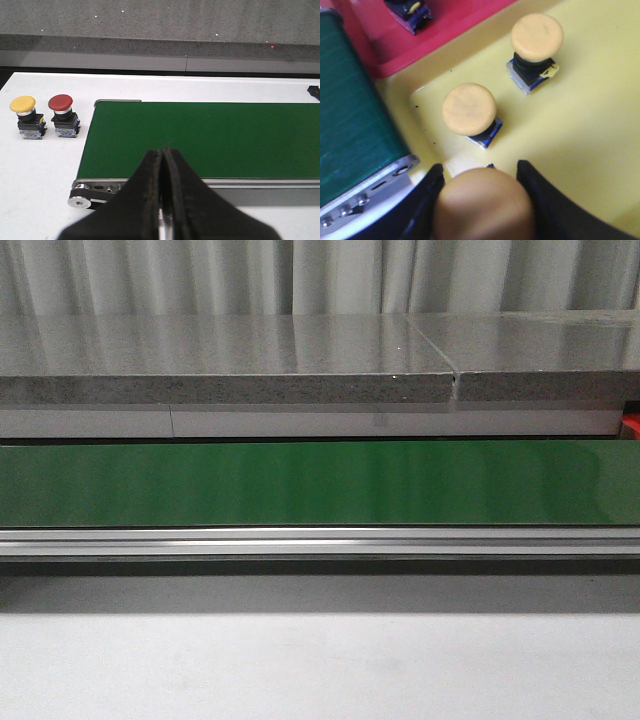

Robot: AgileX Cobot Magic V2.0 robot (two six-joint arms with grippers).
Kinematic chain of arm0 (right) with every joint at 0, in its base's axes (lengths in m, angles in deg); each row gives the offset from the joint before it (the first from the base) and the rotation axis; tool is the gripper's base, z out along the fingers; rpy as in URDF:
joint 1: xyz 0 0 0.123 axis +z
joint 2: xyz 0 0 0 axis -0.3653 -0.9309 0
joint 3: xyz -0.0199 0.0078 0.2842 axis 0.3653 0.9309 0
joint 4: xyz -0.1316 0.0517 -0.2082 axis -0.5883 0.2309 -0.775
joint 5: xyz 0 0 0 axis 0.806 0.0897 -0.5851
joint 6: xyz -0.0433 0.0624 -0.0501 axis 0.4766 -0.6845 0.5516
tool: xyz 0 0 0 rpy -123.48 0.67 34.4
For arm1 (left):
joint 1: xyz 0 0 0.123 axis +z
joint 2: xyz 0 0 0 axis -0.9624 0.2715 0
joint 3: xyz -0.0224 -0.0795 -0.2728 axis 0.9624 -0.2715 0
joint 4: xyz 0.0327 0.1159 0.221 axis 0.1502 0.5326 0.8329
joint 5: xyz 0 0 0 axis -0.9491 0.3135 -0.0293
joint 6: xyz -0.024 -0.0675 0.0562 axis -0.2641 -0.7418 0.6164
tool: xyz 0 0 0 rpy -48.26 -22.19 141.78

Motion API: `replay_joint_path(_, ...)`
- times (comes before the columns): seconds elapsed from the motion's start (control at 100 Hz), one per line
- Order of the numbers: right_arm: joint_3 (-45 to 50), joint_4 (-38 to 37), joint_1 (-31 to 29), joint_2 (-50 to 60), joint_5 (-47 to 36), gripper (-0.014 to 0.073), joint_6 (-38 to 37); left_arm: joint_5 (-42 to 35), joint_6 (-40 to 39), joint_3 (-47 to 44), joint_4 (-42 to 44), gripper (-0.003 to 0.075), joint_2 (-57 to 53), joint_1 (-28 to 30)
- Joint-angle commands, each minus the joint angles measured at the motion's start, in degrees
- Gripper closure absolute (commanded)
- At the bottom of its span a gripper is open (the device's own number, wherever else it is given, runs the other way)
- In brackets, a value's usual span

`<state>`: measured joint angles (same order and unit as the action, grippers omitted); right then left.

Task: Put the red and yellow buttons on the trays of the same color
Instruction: 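Carry the yellow button into the yellow tray and open the right gripper, then raise the right gripper away from the trays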

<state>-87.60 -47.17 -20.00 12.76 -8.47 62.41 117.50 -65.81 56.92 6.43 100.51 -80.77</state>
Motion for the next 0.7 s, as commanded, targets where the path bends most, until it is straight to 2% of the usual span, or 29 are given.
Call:
replay_joint_path(0.0, -0.7, -0.11, -0.48, -1.13, -5.21, 0.0475, -0.46, -4.2, 0.02, 1.6, -0.41, 0.0739, 0.49, -0.44)
replay_joint_path(0.53, -0.57, -0.06, -0.48, -11.84, -8.5, 0.0474, -0.53, -4.2, 0.02, 1.6, -0.41, 0.0739, 0.49, -0.44)
replay_joint_path(0.62, -0.57, -0.06, -0.48, -12.37, -8.44, 0.0456, -0.53, -4.2, 0.02, 1.6, -0.41, 0.0739, 0.49, -0.44)
replay_joint_path(0.69, -0.57, -0.06, -0.48, -12.37, -8.44, 0.0408, -0.53, -4.2, 0.02, 1.6, -0.41, 0.0739, 0.49, -0.44)
